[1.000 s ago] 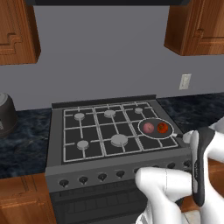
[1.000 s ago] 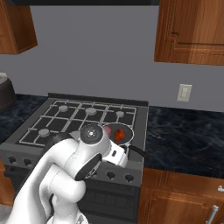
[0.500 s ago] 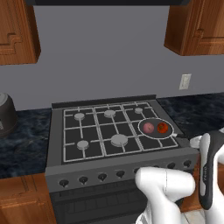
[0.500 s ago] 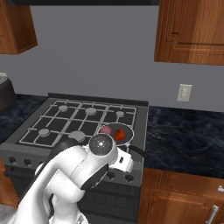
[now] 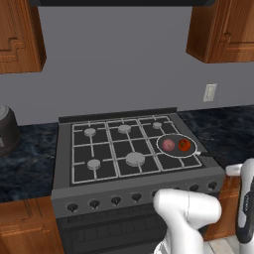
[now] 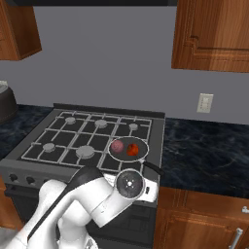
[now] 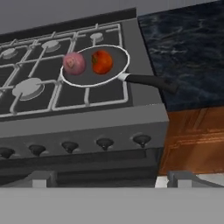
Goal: Place the pan on the front right burner on the stove. Then place the tomato and the onion in the pan and turn on the front right burner.
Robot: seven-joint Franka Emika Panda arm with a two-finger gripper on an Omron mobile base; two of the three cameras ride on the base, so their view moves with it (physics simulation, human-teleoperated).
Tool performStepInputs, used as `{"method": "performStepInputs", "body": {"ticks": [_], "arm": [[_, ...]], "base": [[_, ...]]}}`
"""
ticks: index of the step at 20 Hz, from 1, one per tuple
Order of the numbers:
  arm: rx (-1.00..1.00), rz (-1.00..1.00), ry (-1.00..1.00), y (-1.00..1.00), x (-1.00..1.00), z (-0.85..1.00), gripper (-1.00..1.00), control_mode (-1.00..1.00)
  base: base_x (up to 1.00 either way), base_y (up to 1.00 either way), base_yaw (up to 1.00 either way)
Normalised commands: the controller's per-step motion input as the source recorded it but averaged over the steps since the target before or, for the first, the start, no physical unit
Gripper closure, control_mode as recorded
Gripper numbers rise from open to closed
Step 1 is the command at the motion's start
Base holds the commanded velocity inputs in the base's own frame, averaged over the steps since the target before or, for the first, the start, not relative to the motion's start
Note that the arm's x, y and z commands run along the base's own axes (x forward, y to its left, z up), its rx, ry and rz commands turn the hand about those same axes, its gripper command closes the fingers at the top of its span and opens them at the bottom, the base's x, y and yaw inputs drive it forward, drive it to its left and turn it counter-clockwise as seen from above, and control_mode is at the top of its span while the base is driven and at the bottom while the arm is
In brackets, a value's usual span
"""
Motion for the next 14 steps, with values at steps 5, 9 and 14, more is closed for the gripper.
{"method": "performStepInputs", "body": {"ticks": [5, 9, 14], "arm": [[0.0, 0.12, -0.12, -0.24, -0.16, -0.32, -1.0, -1.0], [0.0, 0.14, -0.1, -0.11, -0.13, -0.34, -1.0, -1.0], [0.0, 0.13, -0.16, 0.0, -0.01, -0.42, -1.0, -1.0]], "base": [[0.0, 0.0, 0.0], [0.0, 0.0, 0.0], [0.0, 0.0, 0.0]]}}
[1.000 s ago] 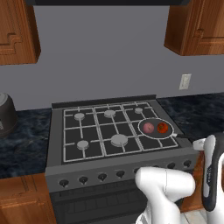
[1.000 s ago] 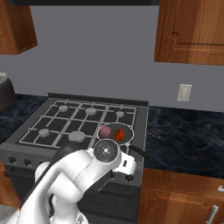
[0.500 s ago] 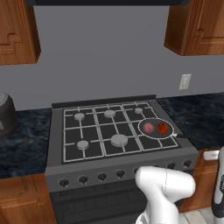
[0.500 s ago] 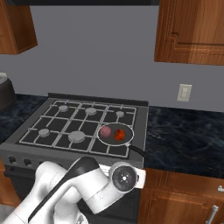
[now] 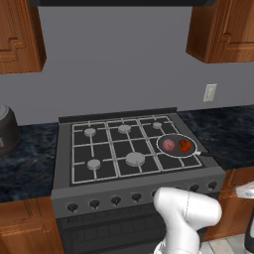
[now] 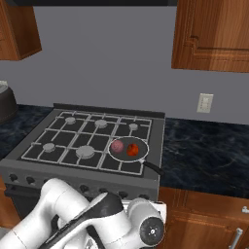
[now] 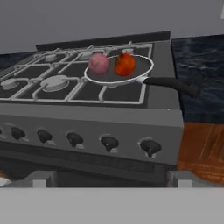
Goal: Place the pan on the front right burner on the stove. Then place the tomato and the onion in the pan and turn on the front right burner.
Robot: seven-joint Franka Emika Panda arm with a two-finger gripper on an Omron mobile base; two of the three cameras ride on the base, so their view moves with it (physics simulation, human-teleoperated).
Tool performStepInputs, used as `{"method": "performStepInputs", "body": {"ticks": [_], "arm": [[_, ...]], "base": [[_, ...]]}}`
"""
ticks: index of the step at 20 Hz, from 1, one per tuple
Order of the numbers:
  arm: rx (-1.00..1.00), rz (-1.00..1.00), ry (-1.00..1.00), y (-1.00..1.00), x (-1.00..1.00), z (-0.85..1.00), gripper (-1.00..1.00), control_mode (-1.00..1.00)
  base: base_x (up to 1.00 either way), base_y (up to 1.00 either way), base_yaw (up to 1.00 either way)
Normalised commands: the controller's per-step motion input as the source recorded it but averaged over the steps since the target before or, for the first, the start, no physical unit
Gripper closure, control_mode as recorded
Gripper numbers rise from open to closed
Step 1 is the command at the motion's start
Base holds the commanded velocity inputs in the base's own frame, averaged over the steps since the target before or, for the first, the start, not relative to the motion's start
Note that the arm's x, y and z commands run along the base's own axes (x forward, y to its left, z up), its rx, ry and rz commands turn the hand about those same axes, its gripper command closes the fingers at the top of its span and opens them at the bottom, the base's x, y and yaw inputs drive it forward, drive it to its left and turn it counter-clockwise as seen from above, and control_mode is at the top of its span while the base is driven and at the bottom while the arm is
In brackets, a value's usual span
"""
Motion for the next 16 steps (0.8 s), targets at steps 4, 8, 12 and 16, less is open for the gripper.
{"method": "performStepInputs", "body": {"ticks": [4, 8, 12, 16], "arm": [[0.0, 0.13, -0.25, 0.0, 0.0, -0.43, -1.0, -1.0], [0.0, 0.13, -0.24, 0.0, 0.0, -0.46, -1.0, -1.0], [0.0, 0.1, -0.24, 0.0, 0.0, -0.31, -1.0, -1.0], [0.0, 0.02, -0.25, 0.0, 0.12, -0.09, -1.0, -1.0]], "base": [[0.0, 0.0, 0.0], [0.0, 0.0, 0.0], [0.0, 0.0, 0.0], [0.0, 0.0, 0.0]]}}
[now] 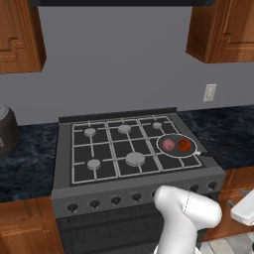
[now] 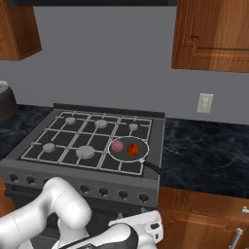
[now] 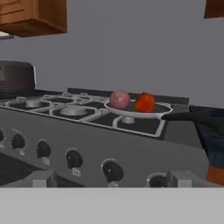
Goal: Place the pan on the front right burner on the stove. Then place the tomato and the onion in the pan and turn on the front right burner.
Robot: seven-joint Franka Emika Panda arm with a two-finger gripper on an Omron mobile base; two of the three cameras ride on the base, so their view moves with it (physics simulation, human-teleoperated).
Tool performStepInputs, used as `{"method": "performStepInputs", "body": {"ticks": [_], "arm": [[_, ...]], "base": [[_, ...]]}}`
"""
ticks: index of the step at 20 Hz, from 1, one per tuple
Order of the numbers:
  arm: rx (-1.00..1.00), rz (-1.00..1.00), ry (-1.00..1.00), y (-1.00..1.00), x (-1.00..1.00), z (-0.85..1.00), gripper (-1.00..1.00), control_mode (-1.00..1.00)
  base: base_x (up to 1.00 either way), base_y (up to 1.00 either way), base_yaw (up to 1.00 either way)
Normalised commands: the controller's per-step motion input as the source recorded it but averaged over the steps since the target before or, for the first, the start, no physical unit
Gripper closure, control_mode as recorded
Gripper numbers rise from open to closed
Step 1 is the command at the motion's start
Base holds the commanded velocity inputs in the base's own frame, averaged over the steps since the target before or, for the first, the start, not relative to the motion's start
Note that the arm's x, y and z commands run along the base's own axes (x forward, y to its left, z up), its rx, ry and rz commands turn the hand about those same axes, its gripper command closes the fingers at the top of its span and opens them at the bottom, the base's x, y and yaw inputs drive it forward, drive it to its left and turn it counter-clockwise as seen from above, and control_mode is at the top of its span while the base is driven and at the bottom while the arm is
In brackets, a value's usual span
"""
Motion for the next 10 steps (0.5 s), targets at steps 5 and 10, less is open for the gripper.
{"method": "performStepInputs", "body": {"ticks": [5, 10], "arm": [[0.0, 0.0, -0.2, -0.03, 0.28, -0.09, -1.0, -1.0], [0.0, 0.0, -0.14, -0.14, 0.25, -0.14, -1.0, -1.0]], "base": [[0.0, 0.0, 0.0], [0.0, 0.0, 0.0]]}}
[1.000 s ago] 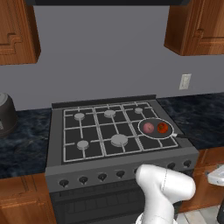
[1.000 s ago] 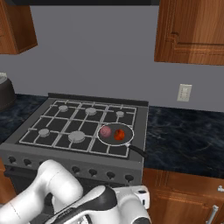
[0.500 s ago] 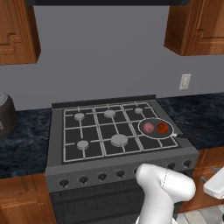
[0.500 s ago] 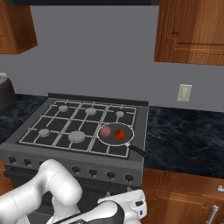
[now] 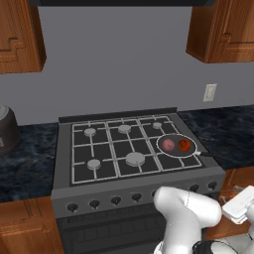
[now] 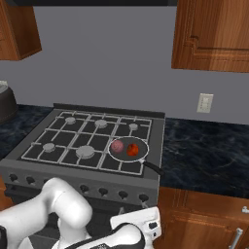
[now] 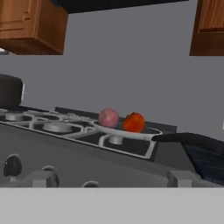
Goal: Place the pan on the front right burner on the stove. Then place the tomato and the onion in the pan and turn on the front right burner.
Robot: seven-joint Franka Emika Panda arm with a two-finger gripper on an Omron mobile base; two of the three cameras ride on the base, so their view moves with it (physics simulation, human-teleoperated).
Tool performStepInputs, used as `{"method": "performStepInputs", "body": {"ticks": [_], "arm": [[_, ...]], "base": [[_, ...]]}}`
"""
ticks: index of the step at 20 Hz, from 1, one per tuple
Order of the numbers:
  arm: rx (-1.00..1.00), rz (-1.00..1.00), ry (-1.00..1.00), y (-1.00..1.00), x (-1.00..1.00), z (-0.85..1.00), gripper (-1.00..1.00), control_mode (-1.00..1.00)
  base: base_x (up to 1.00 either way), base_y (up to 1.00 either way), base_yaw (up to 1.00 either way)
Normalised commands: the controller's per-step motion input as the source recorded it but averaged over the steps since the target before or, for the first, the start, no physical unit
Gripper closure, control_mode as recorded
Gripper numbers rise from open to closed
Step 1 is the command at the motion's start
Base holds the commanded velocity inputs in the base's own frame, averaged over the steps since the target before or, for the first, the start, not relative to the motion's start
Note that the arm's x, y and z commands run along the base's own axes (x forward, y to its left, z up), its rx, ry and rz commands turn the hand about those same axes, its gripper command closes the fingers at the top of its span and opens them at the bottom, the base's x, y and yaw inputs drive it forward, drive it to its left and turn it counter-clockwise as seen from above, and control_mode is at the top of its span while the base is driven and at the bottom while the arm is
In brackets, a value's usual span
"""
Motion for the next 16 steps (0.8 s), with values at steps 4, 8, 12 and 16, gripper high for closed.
{"method": "performStepInputs", "body": {"ticks": [4, 8, 12, 16], "arm": [[0.0, 0.0, -0.04, -0.25, 0.13, -0.21, -1.0, -1.0], [0.0, 0.0, 0.0, -0.22, 0.1, -0.24, -1.0, -1.0], [0.0, 0.0, 0.0, -0.11, 0.09, -0.2, -1.0, -1.0], [0.0, 0.0, 0.0, 0.0, 0.24, -0.11, -1.0, -1.0]], "base": [[0.0, 0.0, 0.0], [0.0, 0.0, 0.0], [0.0, 0.0, 0.0], [0.0, 0.0, 0.0]]}}
